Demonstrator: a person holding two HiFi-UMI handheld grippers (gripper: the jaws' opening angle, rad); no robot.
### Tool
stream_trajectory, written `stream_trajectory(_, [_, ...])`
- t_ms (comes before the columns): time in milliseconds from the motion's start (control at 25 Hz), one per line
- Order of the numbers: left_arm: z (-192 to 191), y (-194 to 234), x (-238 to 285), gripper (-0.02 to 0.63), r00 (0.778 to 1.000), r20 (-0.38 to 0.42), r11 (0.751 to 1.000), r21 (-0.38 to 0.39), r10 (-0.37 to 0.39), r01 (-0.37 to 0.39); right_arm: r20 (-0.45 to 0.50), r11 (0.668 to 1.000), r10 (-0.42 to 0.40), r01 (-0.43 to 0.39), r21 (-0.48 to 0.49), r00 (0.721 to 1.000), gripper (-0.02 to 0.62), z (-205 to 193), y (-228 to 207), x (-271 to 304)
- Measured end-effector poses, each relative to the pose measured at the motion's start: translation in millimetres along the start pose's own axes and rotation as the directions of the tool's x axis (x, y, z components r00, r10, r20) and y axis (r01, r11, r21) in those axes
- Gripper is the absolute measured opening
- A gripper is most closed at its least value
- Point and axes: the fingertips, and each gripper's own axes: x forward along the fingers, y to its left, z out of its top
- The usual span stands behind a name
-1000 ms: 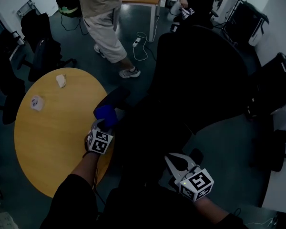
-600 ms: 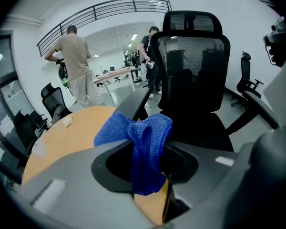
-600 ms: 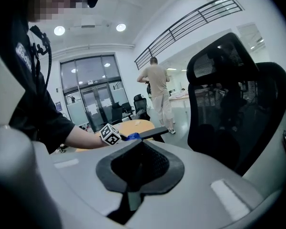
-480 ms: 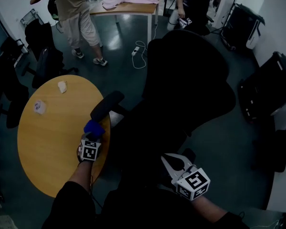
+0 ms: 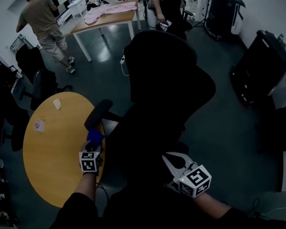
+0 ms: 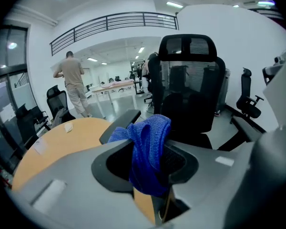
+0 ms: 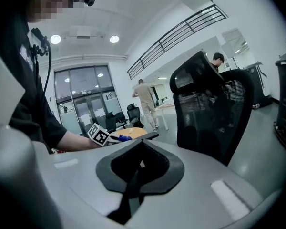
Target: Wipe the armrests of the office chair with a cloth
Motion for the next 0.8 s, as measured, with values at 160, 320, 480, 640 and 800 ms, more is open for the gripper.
stream_trajectory(160, [19,-17,-5,0.160,0.997,0.053,0.997,0.053,-0.064,0.061,0.004,0.998,-0.054,0.054,0.018,0.999,0.005,-3,4,-10])
stream_trajectory(320, [31,-32,-17,0.160,0.982,0.121,0.987,0.085,-0.147,0.137,0.012,0.992,-0.124,0.124,0.019,0.992,0.005,-6,18,-16])
stream_trajectory(480, [41,-46,-34,0.160,0.950,0.184,0.962,0.153,-0.251,0.224,0.020,0.973,-0.228,0.227,0.050,0.973,0.005,-15,39,-20])
stream_trajectory(640, [45,-59,-54,0.160,0.908,0.247,0.937,0.179,-0.339,0.301,-0.005,0.955,-0.293,0.293,0.054,0.956,0.005,-30,73,-28])
stream_trajectory(800, [46,-72,-62,0.160,0.867,0.275,0.907,0.199,-0.416,0.372,-0.011,0.932,-0.357,0.357,0.067,0.934,0.005,-45,103,-35])
